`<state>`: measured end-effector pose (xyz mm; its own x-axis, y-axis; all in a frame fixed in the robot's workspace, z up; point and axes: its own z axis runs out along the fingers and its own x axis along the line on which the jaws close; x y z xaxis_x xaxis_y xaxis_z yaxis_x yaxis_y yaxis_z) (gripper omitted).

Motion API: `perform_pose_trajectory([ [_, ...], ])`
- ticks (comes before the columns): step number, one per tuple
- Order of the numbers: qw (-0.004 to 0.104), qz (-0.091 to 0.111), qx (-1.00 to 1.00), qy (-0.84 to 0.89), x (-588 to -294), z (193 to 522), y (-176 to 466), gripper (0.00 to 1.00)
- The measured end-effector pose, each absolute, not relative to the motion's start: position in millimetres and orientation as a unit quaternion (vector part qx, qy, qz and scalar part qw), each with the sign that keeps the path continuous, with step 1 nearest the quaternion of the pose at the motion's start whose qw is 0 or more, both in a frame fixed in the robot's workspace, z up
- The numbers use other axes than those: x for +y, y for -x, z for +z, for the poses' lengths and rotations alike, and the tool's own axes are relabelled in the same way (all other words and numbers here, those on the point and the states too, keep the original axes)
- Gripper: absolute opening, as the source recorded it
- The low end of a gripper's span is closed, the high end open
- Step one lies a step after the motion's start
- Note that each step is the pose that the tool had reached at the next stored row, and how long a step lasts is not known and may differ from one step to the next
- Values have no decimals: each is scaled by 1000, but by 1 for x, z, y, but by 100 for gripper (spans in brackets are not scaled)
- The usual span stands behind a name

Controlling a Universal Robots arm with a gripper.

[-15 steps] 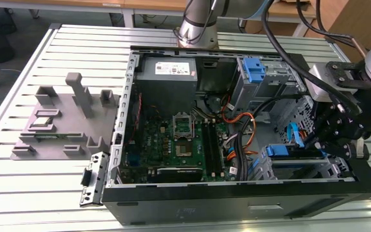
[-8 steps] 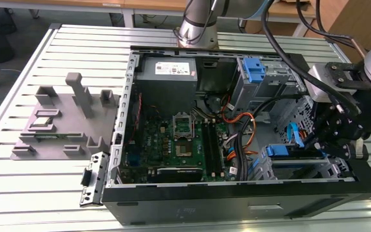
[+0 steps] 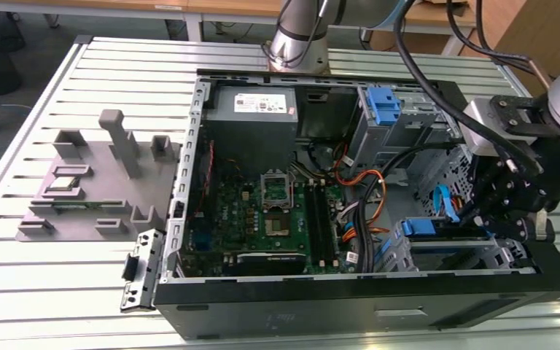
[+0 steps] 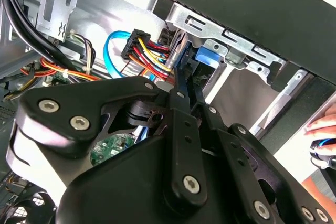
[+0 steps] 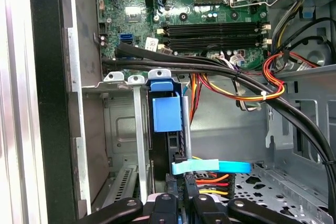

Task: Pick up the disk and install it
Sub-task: 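Insert the second disk wire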

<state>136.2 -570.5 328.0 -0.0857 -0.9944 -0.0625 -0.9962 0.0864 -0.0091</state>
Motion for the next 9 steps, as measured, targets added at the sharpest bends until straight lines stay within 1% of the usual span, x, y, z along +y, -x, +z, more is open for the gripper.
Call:
perform_pose_trajectory([
  [5, 26, 18, 737, 676, -571, 328, -136, 19],
  [6, 26, 18, 737, 676, -571, 328, -136, 25],
  [9, 26, 18, 737, 676, -570, 330, -136, 25],
])
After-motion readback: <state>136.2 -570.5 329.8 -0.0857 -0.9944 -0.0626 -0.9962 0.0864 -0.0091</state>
